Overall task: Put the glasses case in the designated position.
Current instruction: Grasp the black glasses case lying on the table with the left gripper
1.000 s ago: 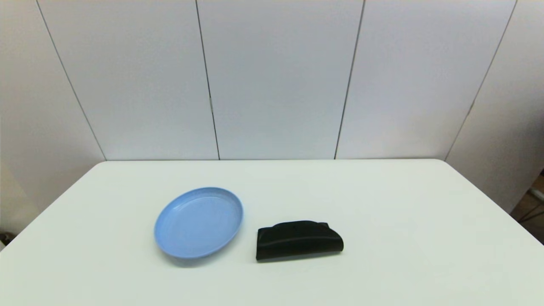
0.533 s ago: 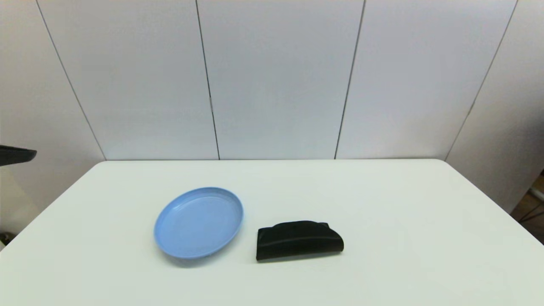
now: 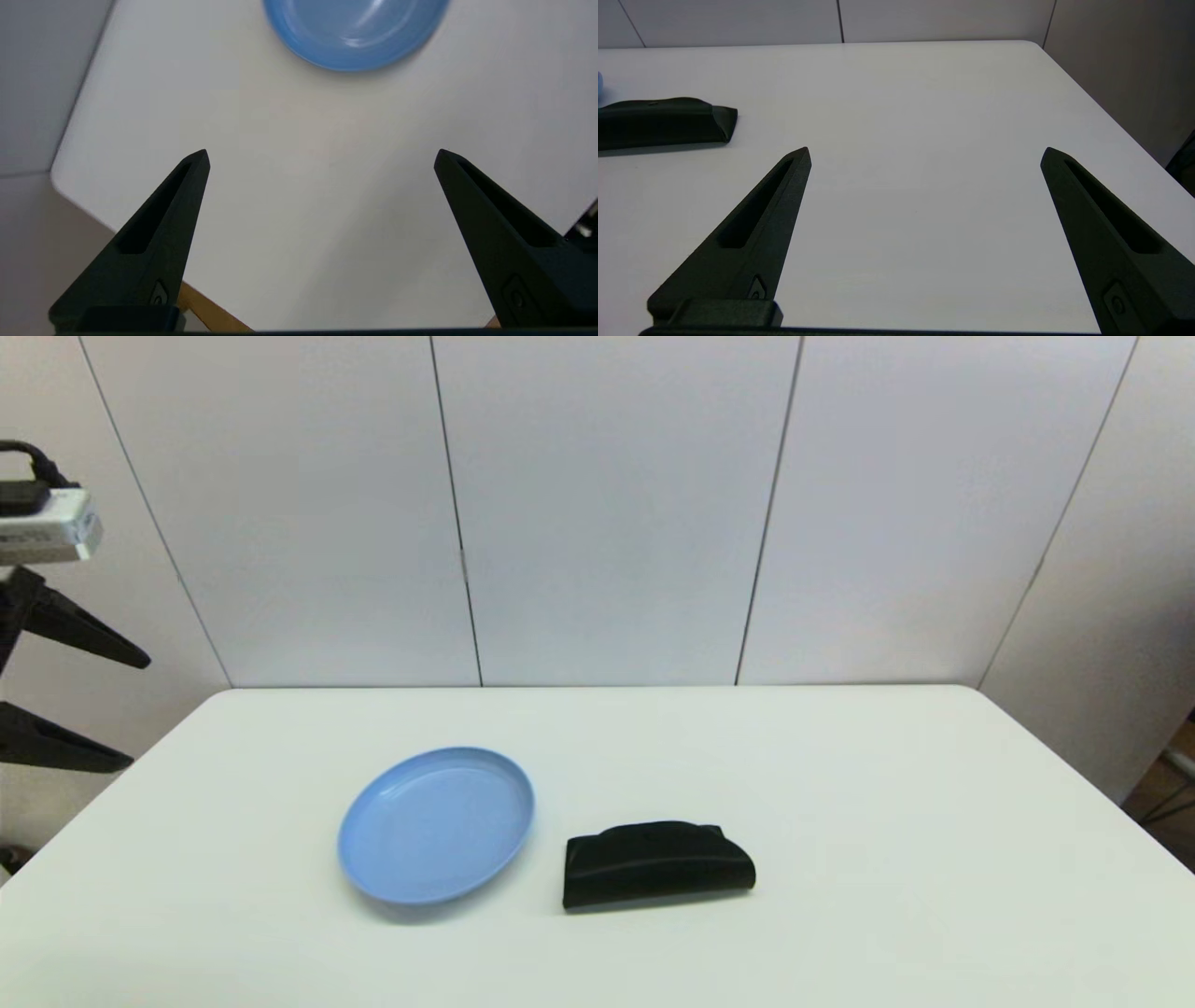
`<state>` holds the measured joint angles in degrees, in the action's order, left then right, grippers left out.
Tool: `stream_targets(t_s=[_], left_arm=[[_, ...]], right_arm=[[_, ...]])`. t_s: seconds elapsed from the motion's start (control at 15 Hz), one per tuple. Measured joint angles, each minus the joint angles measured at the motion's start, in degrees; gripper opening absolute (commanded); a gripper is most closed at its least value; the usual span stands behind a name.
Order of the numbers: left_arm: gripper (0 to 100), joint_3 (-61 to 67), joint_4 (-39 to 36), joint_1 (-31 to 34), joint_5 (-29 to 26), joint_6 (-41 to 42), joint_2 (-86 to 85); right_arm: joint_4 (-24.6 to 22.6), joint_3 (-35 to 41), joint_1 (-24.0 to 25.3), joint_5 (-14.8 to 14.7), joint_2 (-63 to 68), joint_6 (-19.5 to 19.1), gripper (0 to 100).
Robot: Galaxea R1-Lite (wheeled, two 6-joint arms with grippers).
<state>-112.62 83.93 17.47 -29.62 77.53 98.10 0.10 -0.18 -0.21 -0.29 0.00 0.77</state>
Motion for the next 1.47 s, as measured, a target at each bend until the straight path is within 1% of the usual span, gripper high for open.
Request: stream_targets(t_s=[0.07,0.13,0.27,0.4,0.73,1.0,1.2,1.47], left_arm=[[100,-0.15,0.88,-0.39,-0.20,3.89,1.66],[100,-0.23,1.12,-1.35,-0.56,6.10,2.91],[100,-0.30,1.18,-5.10,-1.11,6.60,4.74],[100,-0.32,1.21,-9.59,-1.22,5.18,5.68],[100,-0.26,1.10,-23.80,-1.08,-2.82,6.45],[100,-0.20,-1.61,-34.33,-0.48,-11.43,8.30],[100,-0.11,-2.79,-40.40,2.21,-17.92,10.93],[100,0.18,-6.53,-45.47,3.77,-25.33,15.46]], right_arm=[[0.00,0.00,0.00,-0.01,0.00,0.00,100],[0.00,0.00,0.00,-0.04,0.00,0.00,100],[0.00,0.00,0.00,0.00,0.00,0.00,100],[0.00,0.00,0.02,0.00,0.00,0.02,100],[0.00,0.00,0.02,-0.01,0.00,0.02,100],[-0.02,0.00,0.00,-0.01,0.00,0.00,100],[0.00,0.00,0.02,0.02,0.00,0.02,100],[-0.02,0.00,0.00,0.00,0.00,0.02,100]])
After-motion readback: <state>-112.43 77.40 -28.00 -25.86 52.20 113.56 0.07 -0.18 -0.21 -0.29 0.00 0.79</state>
